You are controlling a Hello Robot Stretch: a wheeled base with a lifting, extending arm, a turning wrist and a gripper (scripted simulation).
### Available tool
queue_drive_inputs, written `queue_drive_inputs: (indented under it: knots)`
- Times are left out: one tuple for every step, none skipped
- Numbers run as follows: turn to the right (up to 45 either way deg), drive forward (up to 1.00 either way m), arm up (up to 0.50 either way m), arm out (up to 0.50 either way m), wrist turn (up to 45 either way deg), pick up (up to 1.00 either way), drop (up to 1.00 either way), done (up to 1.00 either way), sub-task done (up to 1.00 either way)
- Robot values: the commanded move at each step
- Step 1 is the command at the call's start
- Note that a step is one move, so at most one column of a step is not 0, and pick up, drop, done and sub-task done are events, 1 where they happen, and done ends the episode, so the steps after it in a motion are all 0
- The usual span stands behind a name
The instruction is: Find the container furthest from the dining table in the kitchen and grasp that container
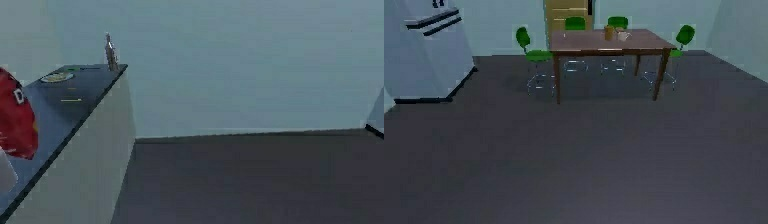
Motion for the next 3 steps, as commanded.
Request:
queue_drive_inputs:
  knots:
    - [0.0, 0.7, 0.0, 0.0, 0.0, 0.0, 0.0, 0.0, 0.0]
    - [45.0, 0.0, 0.0, 0.0, 0.0, 0.0, 0.0, 0.0, 0.0]
    - [45.0, 0.0, 0.0, 0.0, 0.0, 0.0, 0.0, 0.0, 0.0]
